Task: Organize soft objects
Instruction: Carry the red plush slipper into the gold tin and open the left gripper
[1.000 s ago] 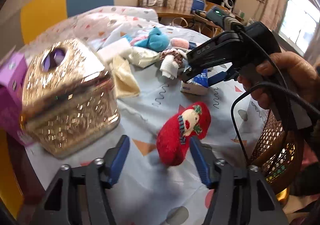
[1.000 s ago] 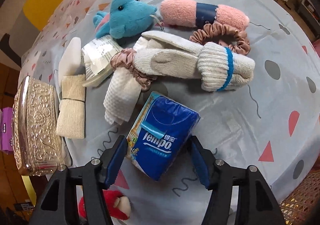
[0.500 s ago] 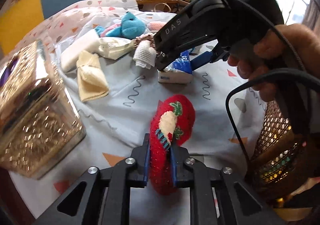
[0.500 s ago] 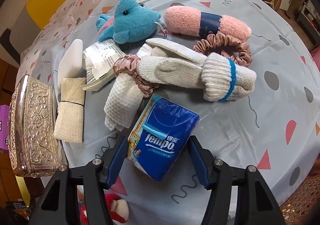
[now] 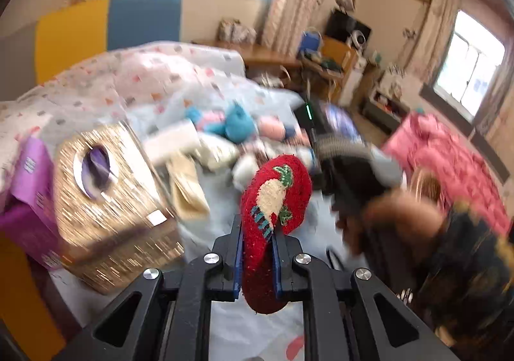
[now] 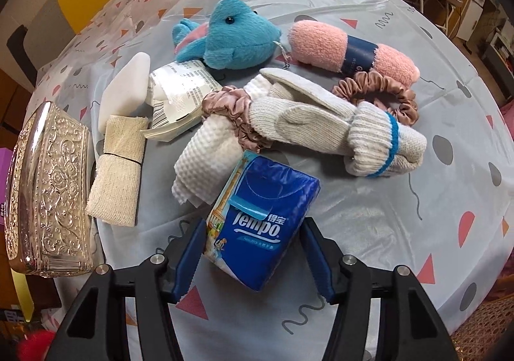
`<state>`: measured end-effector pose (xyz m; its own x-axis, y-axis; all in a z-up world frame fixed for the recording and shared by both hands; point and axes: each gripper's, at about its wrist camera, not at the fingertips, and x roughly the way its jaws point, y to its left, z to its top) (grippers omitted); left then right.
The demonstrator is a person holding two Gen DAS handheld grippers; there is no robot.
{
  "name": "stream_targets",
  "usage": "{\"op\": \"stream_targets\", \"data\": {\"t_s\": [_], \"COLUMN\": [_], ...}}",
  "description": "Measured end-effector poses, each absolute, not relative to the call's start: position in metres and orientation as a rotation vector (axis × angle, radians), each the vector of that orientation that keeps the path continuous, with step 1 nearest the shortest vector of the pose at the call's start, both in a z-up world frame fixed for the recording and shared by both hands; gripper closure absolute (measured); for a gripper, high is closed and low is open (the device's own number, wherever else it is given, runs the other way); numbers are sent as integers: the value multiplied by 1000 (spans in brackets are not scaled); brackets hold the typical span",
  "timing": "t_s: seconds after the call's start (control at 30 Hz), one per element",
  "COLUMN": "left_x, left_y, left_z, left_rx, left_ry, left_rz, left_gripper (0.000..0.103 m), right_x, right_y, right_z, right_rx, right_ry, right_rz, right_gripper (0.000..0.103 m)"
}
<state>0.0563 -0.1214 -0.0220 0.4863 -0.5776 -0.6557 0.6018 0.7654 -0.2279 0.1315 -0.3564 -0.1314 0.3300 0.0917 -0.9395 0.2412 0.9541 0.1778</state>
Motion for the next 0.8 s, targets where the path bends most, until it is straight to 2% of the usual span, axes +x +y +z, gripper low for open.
{"op": "stream_targets", "data": {"t_s": [0.23, 0.33, 0.57, 0.8], "left_x": [93, 111, 146, 167], "left_y": [-42, 6, 116, 151], "left_z": [42, 48, -12, -80], "left_rx": [-205, -290, -441, -553], "left_ry": [665, 642, 764, 933], "left_rz": [-548, -405, -28, 101], "left_gripper": [89, 89, 89, 87], "right_x": [134, 136, 137, 135], "right_y": [-346, -340, -333, -323], "right_z": [-131, -132, -135, -136], "right_rx": [285, 274, 258, 243], "right_ry": [1221, 1218, 1213, 1208], "right_rz": [-83, -76, -72, -59], "right_gripper": [43, 43, 43, 43]}}
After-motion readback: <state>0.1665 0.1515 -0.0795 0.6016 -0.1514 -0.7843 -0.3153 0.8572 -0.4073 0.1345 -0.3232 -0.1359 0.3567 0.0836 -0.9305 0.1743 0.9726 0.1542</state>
